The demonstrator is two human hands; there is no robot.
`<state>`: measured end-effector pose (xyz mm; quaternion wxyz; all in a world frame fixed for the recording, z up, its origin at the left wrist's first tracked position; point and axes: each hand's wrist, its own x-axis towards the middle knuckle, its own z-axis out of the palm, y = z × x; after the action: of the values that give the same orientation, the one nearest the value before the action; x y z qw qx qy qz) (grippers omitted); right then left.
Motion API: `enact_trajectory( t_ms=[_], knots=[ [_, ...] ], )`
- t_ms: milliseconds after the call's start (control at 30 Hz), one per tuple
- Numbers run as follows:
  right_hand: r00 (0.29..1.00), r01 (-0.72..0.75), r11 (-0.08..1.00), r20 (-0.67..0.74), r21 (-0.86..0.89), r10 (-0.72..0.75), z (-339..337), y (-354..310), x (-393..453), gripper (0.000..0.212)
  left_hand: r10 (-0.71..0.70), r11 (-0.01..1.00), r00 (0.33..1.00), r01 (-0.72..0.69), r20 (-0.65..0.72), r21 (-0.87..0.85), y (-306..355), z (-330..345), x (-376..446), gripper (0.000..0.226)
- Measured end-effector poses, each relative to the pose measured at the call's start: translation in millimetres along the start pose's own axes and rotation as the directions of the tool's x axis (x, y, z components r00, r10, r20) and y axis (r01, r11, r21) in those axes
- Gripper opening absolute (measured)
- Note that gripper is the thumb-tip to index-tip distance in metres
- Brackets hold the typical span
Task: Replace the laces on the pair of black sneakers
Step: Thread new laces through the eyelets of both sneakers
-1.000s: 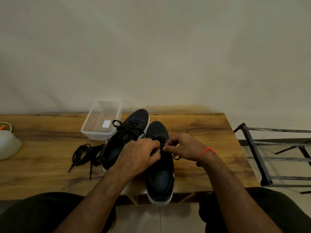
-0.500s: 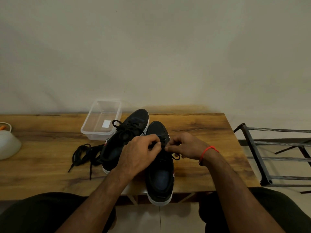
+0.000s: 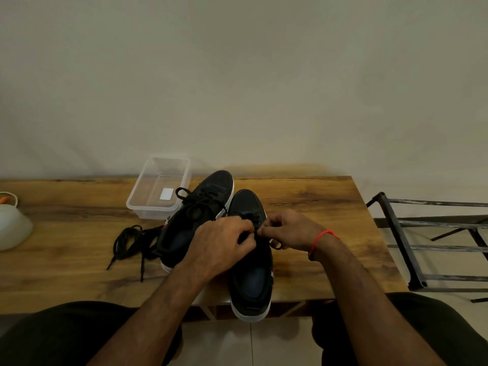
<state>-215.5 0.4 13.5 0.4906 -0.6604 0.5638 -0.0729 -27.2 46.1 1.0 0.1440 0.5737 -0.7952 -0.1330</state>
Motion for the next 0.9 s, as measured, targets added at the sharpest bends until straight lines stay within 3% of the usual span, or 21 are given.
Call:
enact_trajectory(
  t_ms=[300,533,733,900],
  knots=[
    [1.000,0.019,1.000,0.015,0.012,-0.019,-0.1,-2.5,-3.1,0.028,-0.018,0.996,0.998,0.022,-0.054,0.087,5.4,5.5,-0.2,0.027],
    [1.000,0.011,1.000,0.011,-0.009,-0.011,-3.6,1.8,-0.1,0.007,-0.014,0.996,1.000,0.013,0.006,0.086,0.5,0.9,0.9,0.024],
    [0.999,0.049,0.996,0.011,-0.076,-0.048,-4.6,0.3,-1.4,0.009,-0.163,0.967,0.979,0.183,0.121,-0.175,-5.3,-5.6,3.5,0.017],
    [0.997,0.078,0.993,0.004,-0.085,-0.078,-5.8,0.1,-3.2,0.013,-0.171,0.948,0.968,0.212,0.184,-0.236,-15.0,-7.2,6.2,0.009]
  ],
)
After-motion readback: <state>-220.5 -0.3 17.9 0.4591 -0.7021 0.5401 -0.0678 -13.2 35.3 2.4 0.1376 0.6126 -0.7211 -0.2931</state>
